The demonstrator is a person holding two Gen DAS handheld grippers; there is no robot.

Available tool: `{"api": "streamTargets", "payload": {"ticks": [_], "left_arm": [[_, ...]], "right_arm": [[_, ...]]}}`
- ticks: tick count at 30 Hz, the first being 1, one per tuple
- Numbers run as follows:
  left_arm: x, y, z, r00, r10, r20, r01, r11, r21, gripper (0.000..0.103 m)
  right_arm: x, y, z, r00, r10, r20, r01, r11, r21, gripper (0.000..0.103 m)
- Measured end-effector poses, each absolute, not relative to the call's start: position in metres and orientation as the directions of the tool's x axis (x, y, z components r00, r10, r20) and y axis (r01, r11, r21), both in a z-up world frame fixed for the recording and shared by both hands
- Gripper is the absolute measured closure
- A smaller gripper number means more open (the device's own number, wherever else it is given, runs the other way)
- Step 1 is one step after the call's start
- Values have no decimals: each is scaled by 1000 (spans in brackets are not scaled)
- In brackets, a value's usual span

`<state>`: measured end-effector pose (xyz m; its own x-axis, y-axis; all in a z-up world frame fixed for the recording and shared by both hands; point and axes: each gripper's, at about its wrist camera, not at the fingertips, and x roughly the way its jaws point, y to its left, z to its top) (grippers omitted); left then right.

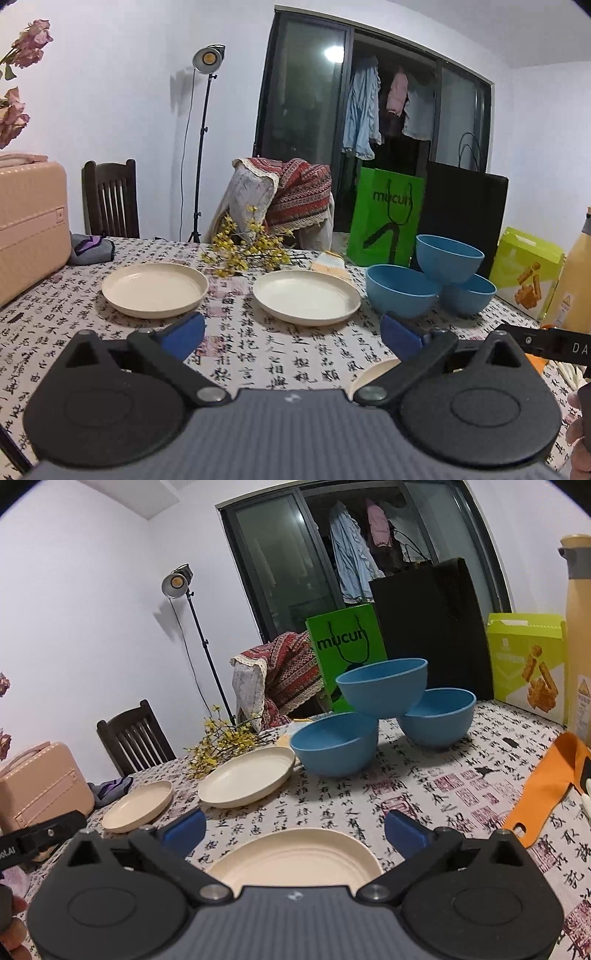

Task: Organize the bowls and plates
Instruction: 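Move both open grippers back toward the cream plates by the flowers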

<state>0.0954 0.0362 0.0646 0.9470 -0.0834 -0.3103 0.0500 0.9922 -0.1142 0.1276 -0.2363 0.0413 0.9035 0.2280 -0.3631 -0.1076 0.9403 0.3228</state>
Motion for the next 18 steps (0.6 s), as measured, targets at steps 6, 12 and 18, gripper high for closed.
{"api": "streamTargets", "payload": {"ticks": [6, 12, 18], "left_arm": [[107, 48, 69, 944, -83, -320, 49, 992, -114, 0], [122, 54, 74, 941, -79, -329, 49, 994, -98, 0], [139, 56, 82, 941, -75, -330, 49, 995, -86, 0]], "right_arm": [[141, -228, 46, 899, 243, -365, -112, 932, 345, 0], [159, -222, 52, 897, 246, -367, -106, 926, 362, 0], [180, -217, 57, 891, 263, -371, -112, 918, 380, 0]]}}
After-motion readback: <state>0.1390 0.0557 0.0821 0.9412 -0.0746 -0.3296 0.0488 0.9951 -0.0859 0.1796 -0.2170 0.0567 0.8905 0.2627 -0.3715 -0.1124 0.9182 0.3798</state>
